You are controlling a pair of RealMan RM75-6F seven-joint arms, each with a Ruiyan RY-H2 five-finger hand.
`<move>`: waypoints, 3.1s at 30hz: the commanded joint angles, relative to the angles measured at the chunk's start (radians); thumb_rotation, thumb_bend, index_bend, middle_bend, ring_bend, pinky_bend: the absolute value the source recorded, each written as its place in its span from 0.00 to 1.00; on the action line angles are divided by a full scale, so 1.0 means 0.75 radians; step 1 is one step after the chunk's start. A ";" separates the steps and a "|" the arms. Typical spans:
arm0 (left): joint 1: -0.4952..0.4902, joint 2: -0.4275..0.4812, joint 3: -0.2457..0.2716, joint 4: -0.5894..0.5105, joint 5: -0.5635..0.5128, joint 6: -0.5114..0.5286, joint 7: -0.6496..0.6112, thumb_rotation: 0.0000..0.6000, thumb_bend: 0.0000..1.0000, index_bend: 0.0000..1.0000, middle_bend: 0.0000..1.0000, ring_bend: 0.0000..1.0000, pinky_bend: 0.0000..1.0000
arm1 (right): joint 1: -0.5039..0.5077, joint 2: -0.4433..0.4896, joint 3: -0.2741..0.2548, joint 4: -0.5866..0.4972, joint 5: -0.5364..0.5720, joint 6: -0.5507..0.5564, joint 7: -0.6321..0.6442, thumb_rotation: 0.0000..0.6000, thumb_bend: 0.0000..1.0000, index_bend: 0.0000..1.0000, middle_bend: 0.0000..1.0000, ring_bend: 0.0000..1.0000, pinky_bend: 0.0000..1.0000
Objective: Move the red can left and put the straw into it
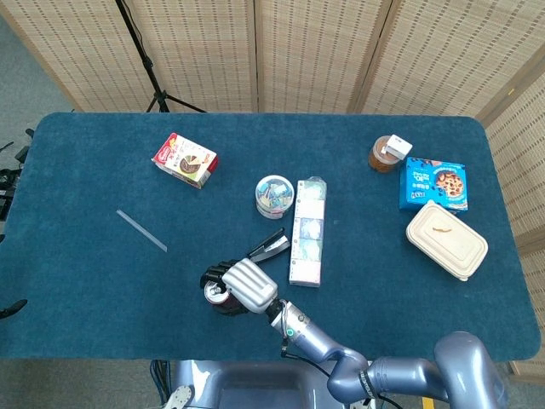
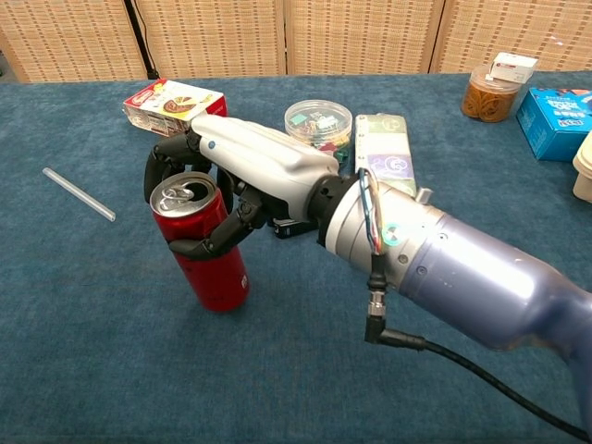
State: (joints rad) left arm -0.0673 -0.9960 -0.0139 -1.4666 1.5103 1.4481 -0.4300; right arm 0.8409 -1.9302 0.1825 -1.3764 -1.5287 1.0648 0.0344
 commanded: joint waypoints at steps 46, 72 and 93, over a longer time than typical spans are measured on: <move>0.002 0.002 0.004 0.006 0.011 0.009 -0.010 1.00 0.00 0.00 0.00 0.00 0.00 | 0.007 0.087 -0.051 -0.036 -0.121 0.062 -0.016 1.00 0.47 0.23 0.17 0.17 0.13; -0.016 -0.010 -0.004 0.015 0.002 -0.012 0.003 1.00 0.00 0.00 0.00 0.00 0.00 | -0.013 0.493 -0.007 -0.391 0.029 -0.081 -0.136 1.00 0.00 0.00 0.00 0.00 0.00; -0.393 -0.384 -0.035 0.533 0.233 -0.201 0.059 1.00 0.00 0.00 0.00 0.00 0.00 | -0.612 1.057 -0.332 -0.347 -0.100 0.407 0.020 1.00 0.00 0.00 0.00 0.00 0.00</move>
State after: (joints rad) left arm -0.3325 -1.2509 -0.0501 -1.0956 1.6643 1.3236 -0.3897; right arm 0.4253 -1.1300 -0.0365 -1.6859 -1.5756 1.3290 0.0052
